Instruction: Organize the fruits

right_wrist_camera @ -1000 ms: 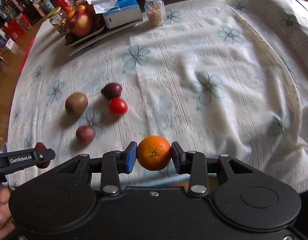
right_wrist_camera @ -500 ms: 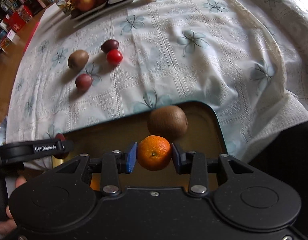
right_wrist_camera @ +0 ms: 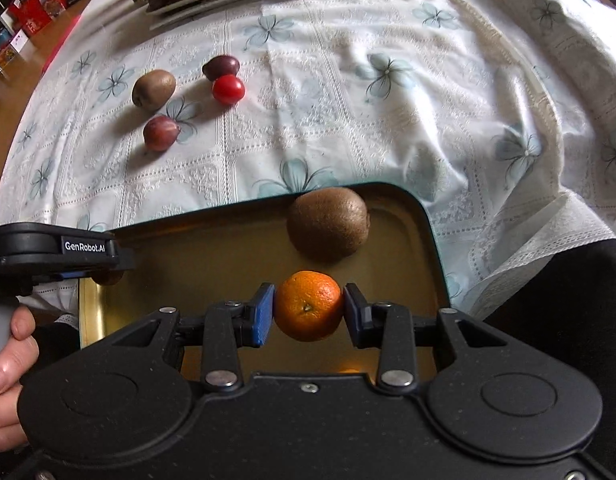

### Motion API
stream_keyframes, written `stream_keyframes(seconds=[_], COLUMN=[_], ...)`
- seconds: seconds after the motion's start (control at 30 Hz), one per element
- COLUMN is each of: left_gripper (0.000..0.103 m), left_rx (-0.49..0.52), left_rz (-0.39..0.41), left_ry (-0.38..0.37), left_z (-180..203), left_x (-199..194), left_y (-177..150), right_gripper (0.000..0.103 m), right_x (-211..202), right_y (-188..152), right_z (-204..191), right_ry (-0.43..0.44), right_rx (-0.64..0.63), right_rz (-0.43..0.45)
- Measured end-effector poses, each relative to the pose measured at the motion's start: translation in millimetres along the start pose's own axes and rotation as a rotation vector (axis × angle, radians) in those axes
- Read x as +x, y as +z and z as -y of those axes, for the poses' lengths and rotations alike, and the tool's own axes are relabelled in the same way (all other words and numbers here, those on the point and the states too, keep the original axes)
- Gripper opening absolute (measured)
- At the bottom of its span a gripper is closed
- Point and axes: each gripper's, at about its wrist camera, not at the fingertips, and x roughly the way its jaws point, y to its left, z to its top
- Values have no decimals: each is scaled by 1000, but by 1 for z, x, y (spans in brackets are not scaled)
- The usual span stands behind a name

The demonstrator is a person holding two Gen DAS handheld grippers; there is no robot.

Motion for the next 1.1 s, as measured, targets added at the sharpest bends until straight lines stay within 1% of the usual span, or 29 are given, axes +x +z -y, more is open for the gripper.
stream_keyframes(seconds=[0.1,0.27,0.33,0.43,0.5,0.6,0.8,1.1], left_gripper=[35,35,35,35,35,35,35,35], left_rx=[7,23,28,40,42,42,49,46], left_rz=[-3,-11,-1,32,41,29,19,12], left_ry=[3,-19,-21,-20,-26,-37,-20,-21], left_z=[1,5,6,7,7,8,8,8], left_x=[1,2,1,-4,-6,-5,-2,-2], left_y=[0,0,0,0,0,1,0,1], right_gripper=[46,47,47,47,47,47,47,47], right_x=[2,4,6,6,6,8,13,17], right_y=[-2,-4,-4,-4,-3,-3,-4,-4], right_z=[1,3,5,10,12,12,9,7], right_ry=[-4,0,7,30,37,28,12,21], right_rx=[-3,9,20,45,55,54,46,44], right_rz=[-2,-17,-35,-40,-43,-46,-69,-96])
